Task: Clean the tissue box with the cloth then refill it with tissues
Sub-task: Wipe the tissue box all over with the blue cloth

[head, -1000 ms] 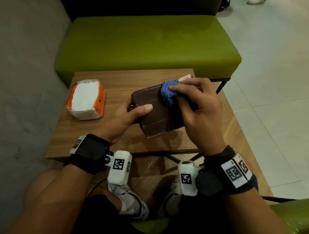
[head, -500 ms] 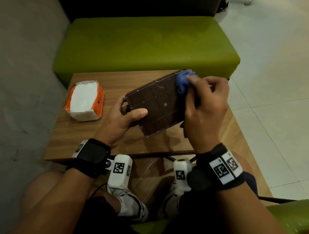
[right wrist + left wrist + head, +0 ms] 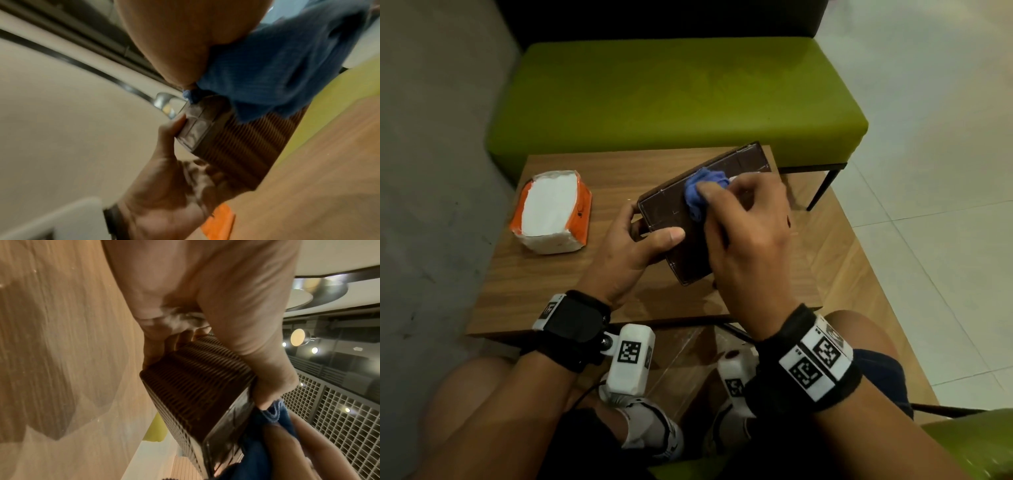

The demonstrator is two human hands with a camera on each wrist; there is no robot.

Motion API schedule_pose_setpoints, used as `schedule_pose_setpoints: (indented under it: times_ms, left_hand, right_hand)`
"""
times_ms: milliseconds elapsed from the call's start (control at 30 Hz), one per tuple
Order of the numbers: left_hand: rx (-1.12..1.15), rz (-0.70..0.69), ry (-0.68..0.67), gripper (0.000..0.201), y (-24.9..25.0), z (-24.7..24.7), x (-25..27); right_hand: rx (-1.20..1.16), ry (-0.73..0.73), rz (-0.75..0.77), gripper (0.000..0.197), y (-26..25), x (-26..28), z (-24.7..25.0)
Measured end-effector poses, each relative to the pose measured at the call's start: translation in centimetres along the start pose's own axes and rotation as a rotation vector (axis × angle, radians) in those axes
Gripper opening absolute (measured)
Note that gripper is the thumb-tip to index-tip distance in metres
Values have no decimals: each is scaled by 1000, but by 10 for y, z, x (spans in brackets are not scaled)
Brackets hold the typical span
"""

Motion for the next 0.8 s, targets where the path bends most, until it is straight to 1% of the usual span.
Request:
schedule_pose_setpoints:
  times_ms: [33,67,133,167,200,267,300,333,400,433,467,533,567,600,633,700,733,767,800]
  left_hand:
    - [-12,-3,-6,80,0,1,0]
    - [-22,-5,-8,81,-1,2,-1]
    - [-31,-2,-9,82,-6,2,0]
    - [-23,5,-3,81,-9,2,1]
    - [-9,16,3,79,-12,3,2]
    - [17,26,13,81,-16,6,3]
    - [22,28,13,83,-17,7,3]
    - [21,29,15,84,-18,7,4]
    - [16,19,9,84,-17,6,4]
    - [22,13,9,84,-17,5,3]
    - [34,10,10,83,-15,4,2]
    - [52,3,6,81,-10,1,1]
    - [55,-6,14,79,-7,1,1]
    - [56,-10,29,76,-4,1,0]
    - [54,-14,42,73,-1,1,0]
    - [43,-16,46,68,1,0,0]
    - [42,-22,46,67,1,-1,1]
    - [49,-29,48,66,1,-3,0]
    - [62,-35,52,66,1,-3,1]
  right_hand:
    - [8,-17,27,21,3,-2,0]
    - [18,11,-4,21,12,-8,1]
    - [3,134,-144,22,26,-19,4]
    - [-4,154,-172,22,24,-20,4]
    - [7,120,-141,21,17,-17,2]
    - [29,-1,-15,20,4,-5,-4]
    - [25,-28,12,21,7,-4,-4]
    - [23,-14,-16,21,16,-8,-3]
    - [8,106,-142,22,30,-17,1]
    - [-9,142,-172,22,28,-20,2]
    - [-17,117,-140,21,20,-17,0]
    - [-10,-32,32,19,-1,-4,-5]
    - [-6,-88,102,20,-3,1,-5]
    - [-6,-97,115,21,4,0,-4]
    - [0,-57,73,22,15,-6,-1]
    - [4,101,-79,22,33,-18,7]
    - [-6,148,-127,22,35,-20,9]
    - [-7,136,-120,21,29,-16,8]
    - [-4,72,-65,21,17,-8,6]
Point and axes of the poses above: each hand's wrist, its own x-axis away from the middle knuckle, its own z-axis out of the back of the hand, y = z × x, the point moved 4 cm from there along -x, towards the middle knuckle, and after that the axes turned 11 degrees about y, right-handed, at the moved point
